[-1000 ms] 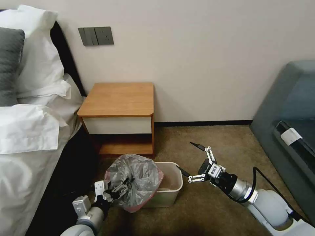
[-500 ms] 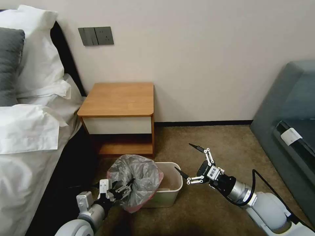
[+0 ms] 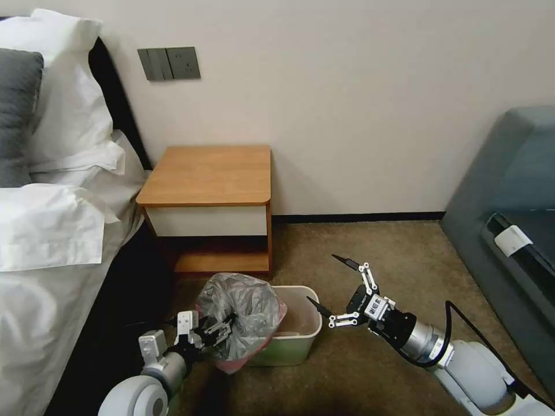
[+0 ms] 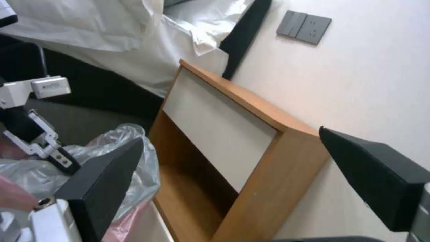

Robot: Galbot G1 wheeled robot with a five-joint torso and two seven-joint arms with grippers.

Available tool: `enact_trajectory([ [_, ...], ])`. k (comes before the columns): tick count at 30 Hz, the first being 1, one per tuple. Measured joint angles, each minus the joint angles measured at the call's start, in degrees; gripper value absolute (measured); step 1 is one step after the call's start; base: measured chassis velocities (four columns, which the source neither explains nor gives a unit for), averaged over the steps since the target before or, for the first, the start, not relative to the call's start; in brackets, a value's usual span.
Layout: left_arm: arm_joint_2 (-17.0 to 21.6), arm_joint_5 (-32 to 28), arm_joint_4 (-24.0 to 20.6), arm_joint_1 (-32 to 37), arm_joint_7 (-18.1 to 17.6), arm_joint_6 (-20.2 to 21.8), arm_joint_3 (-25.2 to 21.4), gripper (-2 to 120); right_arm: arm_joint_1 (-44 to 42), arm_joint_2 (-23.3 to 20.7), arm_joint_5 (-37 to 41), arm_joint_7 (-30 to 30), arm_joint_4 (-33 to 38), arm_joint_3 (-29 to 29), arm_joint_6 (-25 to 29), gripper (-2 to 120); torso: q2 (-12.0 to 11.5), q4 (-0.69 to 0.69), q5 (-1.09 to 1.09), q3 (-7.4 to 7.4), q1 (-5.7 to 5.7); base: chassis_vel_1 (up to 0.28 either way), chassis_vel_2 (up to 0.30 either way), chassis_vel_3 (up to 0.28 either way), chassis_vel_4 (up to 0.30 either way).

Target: Pick up the garbage bag from the table and place it over the trash can.

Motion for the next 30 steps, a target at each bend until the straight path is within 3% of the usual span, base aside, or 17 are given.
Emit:
enact_trajectory([
  [4,-0.3,-0.1,0.7,-0.6,0.3,-0.1,0.3,60,0.0,0.1,0.0,0.0,0.0,0.0,0.1,100,0.0,0.0,0.02,0.0,0.0,0.0,0.0,0.0,0.0],
  [7,-0.3,-0.1,0.7,-0.6,0.3,-0.1,0.3,60,0.0,0.1,0.0,0.0,0.0,0.0,0.1,100,0.0,0.0,0.02,0.0,0.0,0.0,0.0,0.0,0.0],
  [8,-0.7,0.1,1.0,-0.7,0.5,-0.2,0.8,41,0.0,0.1,-0.1,0.0,0.0,-0.1,0.1,100,0.0,0.01,0.04,-0.01,0.0,0.0,0.0,0.0,0.0],
  [11,-0.7,0.1,1.0,-0.7,0.5,-0.2,0.8,41,0.0,0.1,-0.1,0.0,0.0,-0.1,0.1,100,0.0,0.01,0.04,-0.01,0.0,0.0,0.0,0.0,0.0],
  [12,-0.9,0.8,1.0,-0.5,0.6,-0.5,0.9,30,0.0,-0.1,0.0,0.0,0.1,-0.1,0.1,100,0.0,0.0,0.02,-0.01,0.0,0.0,0.0,0.0,0.0],
  [15,-0.9,0.8,1.0,-0.5,0.6,-0.5,0.9,30,0.0,-0.1,0.0,0.0,0.1,-0.1,0.1,100,0.0,0.0,0.02,-0.01,0.0,0.0,0.0,0.0,0.0],
  [16,-0.9,1.8,1.0,0.1,0.6,-0.8,0.7,19,0.2,-0.2,0.1,0.0,0.1,-0.1,0.1,100,0.0,0.01,0.02,-0.01,-0.01,0.0,0.0,0.0,0.0],
  [17,-0.9,1.8,1.0,0.1,0.6,-0.8,0.7,19,0.2,-0.2,0.1,0.0,0.1,-0.1,0.1,100,0.0,0.01,0.02,-0.01,-0.01,0.0,0.0,0.0,0.0],
  [18,-0.9,2.3,0.9,0.6,0.4,-1.0,0.6,11,0.4,-0.2,0.1,0.0,0.1,-0.3,0.1,100,0.0,0.0,0.0,0.0,0.0,0.0,0.0,0.0,0.0],
  [27,-1.3,3.1,0.5,1.5,0.1,-1.6,0.4,11,0.5,-0.2,0.2,0.0,0.3,-0.4,0.1,100,0.0,0.0,0.0,0.0,0.0,0.0,0.0,0.0,0.0],
  [30,-2.4,4.4,-0.1,2.9,-2.0,-4.1,0.4,11,0.4,-0.3,0.2,0.3,0.7,-0.5,0.1,100,0.0,-0.01,-0.01,0.01,0.0,0.0,0.0,0.0,0.0],
])
